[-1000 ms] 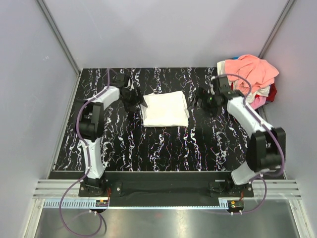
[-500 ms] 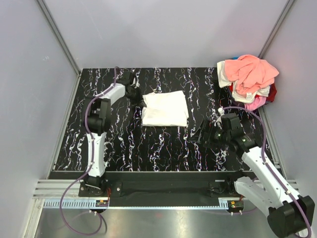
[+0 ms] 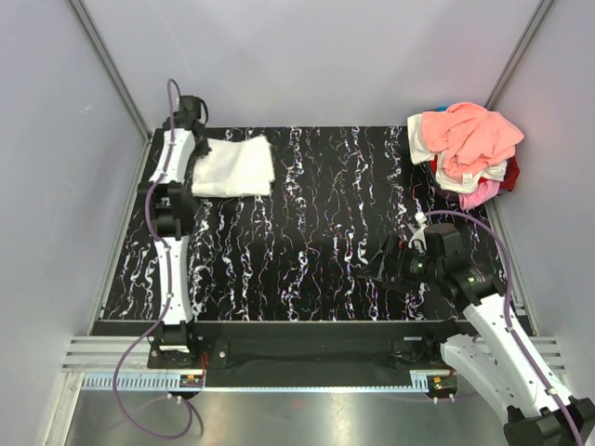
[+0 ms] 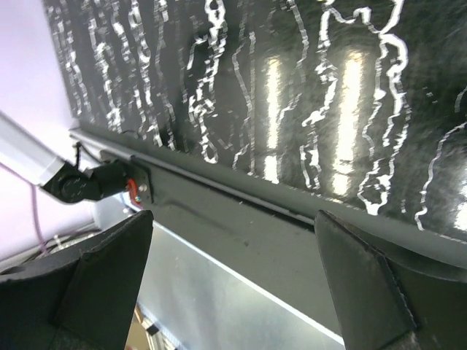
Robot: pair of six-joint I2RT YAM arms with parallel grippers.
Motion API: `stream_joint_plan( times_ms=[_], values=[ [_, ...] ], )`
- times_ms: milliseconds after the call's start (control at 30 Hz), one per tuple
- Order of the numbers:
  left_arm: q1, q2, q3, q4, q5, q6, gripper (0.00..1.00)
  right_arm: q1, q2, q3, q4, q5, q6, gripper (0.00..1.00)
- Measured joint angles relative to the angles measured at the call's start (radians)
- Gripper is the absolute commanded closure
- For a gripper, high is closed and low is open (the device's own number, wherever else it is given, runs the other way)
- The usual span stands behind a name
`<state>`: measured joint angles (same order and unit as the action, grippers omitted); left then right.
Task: Fold and stack the t-shirts
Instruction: Neatly place the folded tshirt to the corner
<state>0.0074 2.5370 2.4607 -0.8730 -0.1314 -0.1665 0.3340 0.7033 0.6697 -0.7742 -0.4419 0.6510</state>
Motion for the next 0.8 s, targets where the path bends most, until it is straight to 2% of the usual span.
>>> stream_joint_plan(
  times_ms=[33, 67, 100, 200, 233, 367, 467, 533, 633, 733, 800],
  values=[
    [0.02, -0.003, 0.0, 0.014, -0.056, 0.025, 0.72, 0.0, -0.008, 0.007, -0.012, -0.007, 0.0, 0.0],
    [0.037, -0.008, 0.0, 0.026, -0.106, 0.043, 0.65, 0.0, -0.013, 0.012, -0.018, -0.016, 0.0, 0.0],
    [0.049, -0.011, 0.0, 0.036, -0.142, 0.056, 0.29, 0.0, -0.017, 0.014, -0.021, -0.024, 0.001, 0.0],
    [0.072, -0.025, 0.0, 0.092, -0.277, 0.107, 0.05, 0.0, -0.029, 0.015, -0.025, -0.051, 0.006, 0.0],
    [0.074, -0.031, 0.0, 0.114, -0.319, 0.117, 0.02, 0.0, -0.031, 0.015, -0.024, -0.056, 0.007, 0.0],
    [0.067, -0.071, 0.0, 0.157, -0.44, 0.122, 0.01, 0.0, -0.045, 0.005, -0.024, -0.075, 0.014, 0.0],
    [0.056, -0.13, -0.012, 0.154, -0.427, 0.082, 0.02, 0.0, -0.071, -0.016, -0.023, -0.076, 0.026, 0.0],
    [0.042, -0.193, -0.059, 0.155, -0.378, 0.038, 0.08, 0.0, -0.082, -0.024, -0.024, -0.076, 0.032, 0.0],
    [0.014, -0.332, -0.226, 0.179, -0.249, -0.063, 0.15, 0.0, -0.087, -0.025, -0.024, -0.075, 0.032, 0.0],
    [-0.014, -0.456, -0.413, 0.217, -0.121, -0.168, 0.15, 0.0, -0.097, -0.025, -0.035, -0.074, 0.032, 0.0],
    [-0.027, -0.486, -0.488, 0.247, -0.048, -0.229, 0.16, 0.0, -0.111, -0.025, -0.043, -0.072, 0.032, 0.0]
  ],
)
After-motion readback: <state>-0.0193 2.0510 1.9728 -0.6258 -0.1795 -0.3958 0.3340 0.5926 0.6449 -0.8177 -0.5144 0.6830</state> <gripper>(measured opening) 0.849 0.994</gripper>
